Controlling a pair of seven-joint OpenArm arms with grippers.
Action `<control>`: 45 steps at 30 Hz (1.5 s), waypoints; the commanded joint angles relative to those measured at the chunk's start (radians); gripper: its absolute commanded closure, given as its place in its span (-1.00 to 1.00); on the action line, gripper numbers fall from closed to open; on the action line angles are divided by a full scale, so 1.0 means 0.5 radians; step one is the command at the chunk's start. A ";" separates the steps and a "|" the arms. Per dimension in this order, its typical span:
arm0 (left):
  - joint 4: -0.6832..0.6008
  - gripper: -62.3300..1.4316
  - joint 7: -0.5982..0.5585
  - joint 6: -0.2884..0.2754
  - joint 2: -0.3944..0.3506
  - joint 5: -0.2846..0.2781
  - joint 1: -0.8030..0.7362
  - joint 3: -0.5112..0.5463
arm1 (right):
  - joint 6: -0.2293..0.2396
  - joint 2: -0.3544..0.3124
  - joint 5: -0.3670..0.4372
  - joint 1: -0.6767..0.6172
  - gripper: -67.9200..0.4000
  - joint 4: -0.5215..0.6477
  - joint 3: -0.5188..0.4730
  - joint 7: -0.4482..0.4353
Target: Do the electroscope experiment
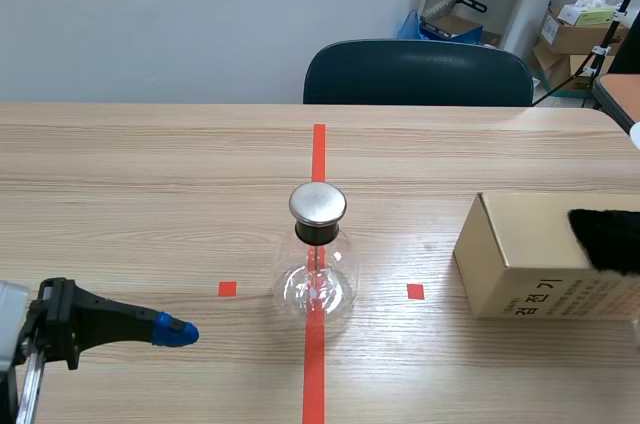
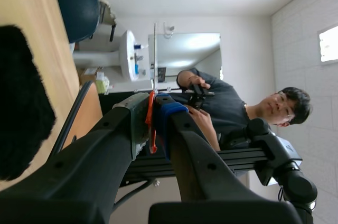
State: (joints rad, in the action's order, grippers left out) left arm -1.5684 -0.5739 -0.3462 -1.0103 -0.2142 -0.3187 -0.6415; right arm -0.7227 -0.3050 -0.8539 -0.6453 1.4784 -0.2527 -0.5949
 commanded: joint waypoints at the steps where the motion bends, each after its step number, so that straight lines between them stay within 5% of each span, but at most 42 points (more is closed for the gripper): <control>1: -0.060 -0.47 -0.027 -0.016 -0.030 -0.024 -0.017 0.005 | -0.120 0.012 0.052 0.066 0.93 -0.032 -0.019 -0.040; 5: -0.156 -0.65 -0.026 -0.016 -0.111 -0.098 -0.034 0.005 | -0.120 0.069 0.059 0.162 0.93 -0.225 -0.073 -0.192; 18: -0.317 -0.65 -0.025 -0.015 -0.310 -0.338 -0.033 0.005 | -0.120 0.259 -0.059 0.255 0.93 -0.546 -0.191 -0.365; 36: -0.323 -0.65 -0.021 -0.017 -0.301 -0.343 -0.032 0.005 | -0.120 0.298 -0.264 0.256 0.93 -0.742 -0.214 -0.264; 43: -0.323 -0.65 -0.024 -0.016 -0.301 -0.343 -0.031 0.006 | -0.120 0.294 -0.352 0.259 0.93 -0.742 -0.214 -0.614; 45: -0.323 -0.65 -0.020 -0.014 -0.302 -0.343 -0.027 0.008 | -0.120 0.299 -0.350 0.259 0.93 -0.742 -0.214 -0.597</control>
State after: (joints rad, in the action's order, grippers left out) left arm -1.7130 -0.5728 -0.3458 -1.1664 -0.3828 -0.3374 -0.6411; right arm -0.7292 -0.1436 -1.0439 -0.5213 1.0985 -0.3496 -0.9142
